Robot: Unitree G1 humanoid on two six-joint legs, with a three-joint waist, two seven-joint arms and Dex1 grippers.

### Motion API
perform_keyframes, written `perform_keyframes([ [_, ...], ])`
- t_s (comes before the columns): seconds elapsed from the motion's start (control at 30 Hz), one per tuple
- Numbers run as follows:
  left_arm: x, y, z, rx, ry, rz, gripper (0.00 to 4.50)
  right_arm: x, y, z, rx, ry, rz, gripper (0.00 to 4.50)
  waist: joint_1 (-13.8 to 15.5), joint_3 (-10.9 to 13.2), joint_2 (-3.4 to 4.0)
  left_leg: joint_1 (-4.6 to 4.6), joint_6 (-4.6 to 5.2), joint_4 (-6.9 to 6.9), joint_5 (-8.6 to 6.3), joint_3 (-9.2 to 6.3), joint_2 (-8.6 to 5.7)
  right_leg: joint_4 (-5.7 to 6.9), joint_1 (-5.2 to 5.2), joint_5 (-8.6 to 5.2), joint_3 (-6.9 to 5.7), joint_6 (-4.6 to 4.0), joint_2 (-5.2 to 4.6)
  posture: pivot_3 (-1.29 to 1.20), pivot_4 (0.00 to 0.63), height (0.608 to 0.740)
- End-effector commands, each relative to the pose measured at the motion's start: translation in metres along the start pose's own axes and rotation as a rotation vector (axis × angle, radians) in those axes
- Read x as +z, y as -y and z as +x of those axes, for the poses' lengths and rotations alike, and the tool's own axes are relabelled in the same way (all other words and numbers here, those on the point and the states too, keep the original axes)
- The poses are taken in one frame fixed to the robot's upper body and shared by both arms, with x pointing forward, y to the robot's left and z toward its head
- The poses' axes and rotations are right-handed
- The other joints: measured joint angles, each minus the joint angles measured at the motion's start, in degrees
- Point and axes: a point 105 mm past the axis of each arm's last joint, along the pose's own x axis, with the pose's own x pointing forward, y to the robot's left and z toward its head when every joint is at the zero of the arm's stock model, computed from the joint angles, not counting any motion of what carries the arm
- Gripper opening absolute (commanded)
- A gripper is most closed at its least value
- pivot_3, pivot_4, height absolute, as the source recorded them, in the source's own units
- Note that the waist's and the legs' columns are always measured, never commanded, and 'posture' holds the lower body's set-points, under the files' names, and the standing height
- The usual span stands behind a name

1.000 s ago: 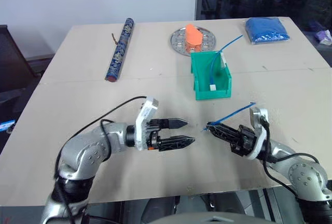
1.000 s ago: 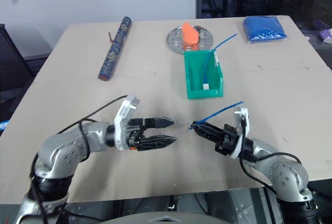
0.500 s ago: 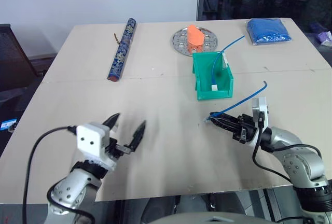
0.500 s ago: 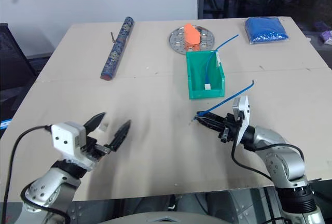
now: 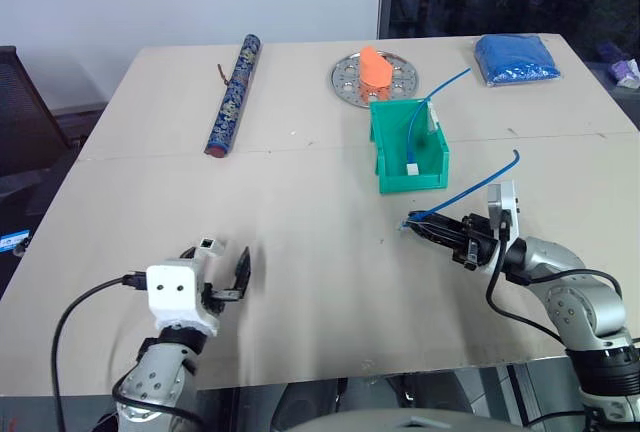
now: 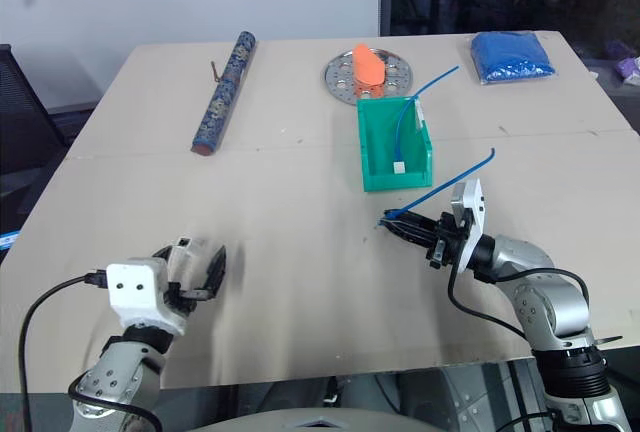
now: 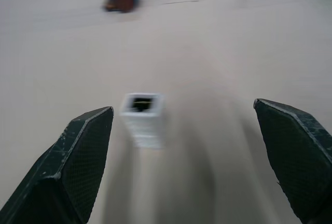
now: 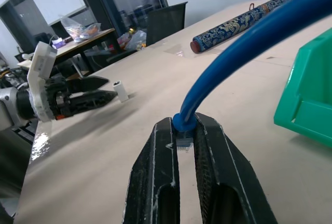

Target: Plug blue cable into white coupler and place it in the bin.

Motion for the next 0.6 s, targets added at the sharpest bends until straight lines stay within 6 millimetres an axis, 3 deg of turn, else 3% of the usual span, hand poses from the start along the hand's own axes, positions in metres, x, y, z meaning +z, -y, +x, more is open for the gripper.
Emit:
perform_keyframes([
  [0.03, 0.000, -0.014, 0.002, 0.034, 0.012, 0.020, 4.44, 0.009, -0.003, -0.002, -0.004, 0.023, -0.037, 0.00, 0.0, 0.0, 0.00, 0.00, 0.00, 0.00, 0.00, 0.00, 0.00, 0.00, 0.00, 0.00, 0.00, 0.00, 0.00, 0.00, 0.150, 0.740],
  [0.2, -0.014, -0.008, 0.018, -0.076, -0.021, 0.018, 4.44, 0.007, -0.004, -0.001, -0.016, 0.028, -0.031, 0.00, 0.1, 0.0, 0.00, 0.00, 0.00, 0.01, 0.00, -0.05, -0.01, 0.01, 0.00, 0.00, -0.06, 0.00, 0.03, 0.00, 0.150, 0.740],
  [0.47, -0.014, -0.003, 0.042, -0.161, 0.000, 0.039, 4.44, 0.005, -0.005, -0.002, -0.033, 0.032, -0.029, 0.00, 0.0, 0.0, 0.01, 0.01, -0.01, 0.01, 0.01, -0.05, -0.01, 0.03, -0.01, 0.01, -0.03, 0.00, 0.05, 0.00, 0.150, 0.740],
  [0.5, -0.015, 0.001, 0.042, -0.175, 0.000, 0.029, 3.91, 0.005, -0.005, -0.002, -0.037, 0.032, -0.030, 0.00, 0.0, 0.0, 0.01, 0.01, -0.01, 0.01, 0.00, -0.05, -0.01, 0.03, -0.01, 0.02, -0.02, 0.00, 0.02, 0.00, 0.150, 0.740],
  [0.53, -0.015, 0.003, 0.042, -0.183, 0.000, 0.024, 3.79, 0.005, -0.005, -0.003, -0.041, 0.031, -0.032, 0.00, 0.0, 0.0, 0.01, 0.01, -0.02, 0.00, 0.01, -0.05, -0.01, 0.03, -0.01, 0.02, -0.02, 0.00, 0.01, 0.00, 0.150, 0.740],
  [0.6, -0.016, 0.006, 0.043, -0.194, 0.001, 0.021, 2.88, 0.005, -0.005, -0.004, -0.047, 0.031, -0.034, 0.00, 0.0, 0.0, 0.01, 0.01, -0.02, 0.00, 0.00, -0.06, -0.01, 0.04, -0.02, 0.02, -0.02, 0.00, 0.00, 0.00, 0.150, 0.740],
])
